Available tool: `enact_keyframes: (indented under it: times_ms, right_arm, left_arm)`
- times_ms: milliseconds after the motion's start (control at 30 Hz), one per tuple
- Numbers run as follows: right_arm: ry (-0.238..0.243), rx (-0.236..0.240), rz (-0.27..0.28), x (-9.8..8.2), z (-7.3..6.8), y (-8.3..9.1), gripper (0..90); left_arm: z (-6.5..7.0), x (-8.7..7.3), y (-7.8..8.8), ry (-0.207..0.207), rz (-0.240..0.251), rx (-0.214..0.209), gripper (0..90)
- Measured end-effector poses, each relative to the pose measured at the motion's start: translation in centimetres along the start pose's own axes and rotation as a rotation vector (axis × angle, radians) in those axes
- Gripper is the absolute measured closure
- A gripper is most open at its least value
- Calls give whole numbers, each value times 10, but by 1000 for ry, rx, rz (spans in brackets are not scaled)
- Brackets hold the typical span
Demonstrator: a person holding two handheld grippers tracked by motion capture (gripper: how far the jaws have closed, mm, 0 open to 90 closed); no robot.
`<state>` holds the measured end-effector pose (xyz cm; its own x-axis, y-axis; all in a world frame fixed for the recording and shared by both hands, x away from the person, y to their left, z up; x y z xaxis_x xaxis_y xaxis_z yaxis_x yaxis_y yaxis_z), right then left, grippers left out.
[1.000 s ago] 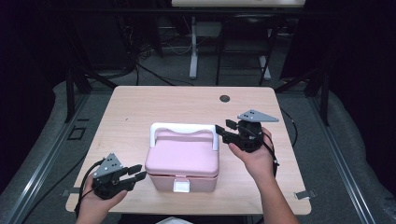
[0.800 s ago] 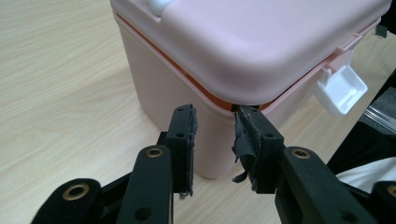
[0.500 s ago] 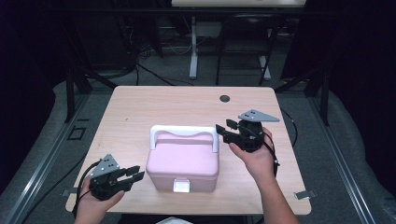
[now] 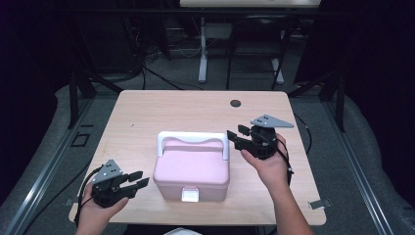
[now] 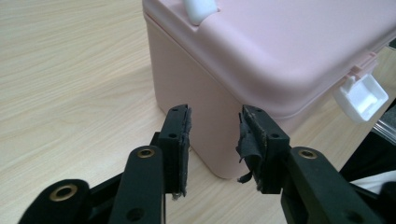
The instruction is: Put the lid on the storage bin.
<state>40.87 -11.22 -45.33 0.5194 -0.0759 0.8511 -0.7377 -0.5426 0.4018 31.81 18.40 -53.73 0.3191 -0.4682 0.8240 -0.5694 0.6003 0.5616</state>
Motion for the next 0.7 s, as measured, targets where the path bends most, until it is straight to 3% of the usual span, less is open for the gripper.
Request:
enact_keyframes:
  times_ms: [700]
  right_arm:
    - [25,-23,-5,2,3,0,512]
  left_arm:
    - [-30,-1,-6,36,-16,52,573]
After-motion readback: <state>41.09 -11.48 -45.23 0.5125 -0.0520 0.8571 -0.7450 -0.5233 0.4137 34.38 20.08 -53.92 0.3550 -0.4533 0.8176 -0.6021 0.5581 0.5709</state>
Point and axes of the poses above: each handheld gripper's, and its own axes: y roughly backward along the jaws, x roughly out of its top, z roughly to its right, the point moved 10 cm from there along -y, roughly forward along the jaws, and after that the axes turned 12 degrees about -y, right-handed, at the moved point
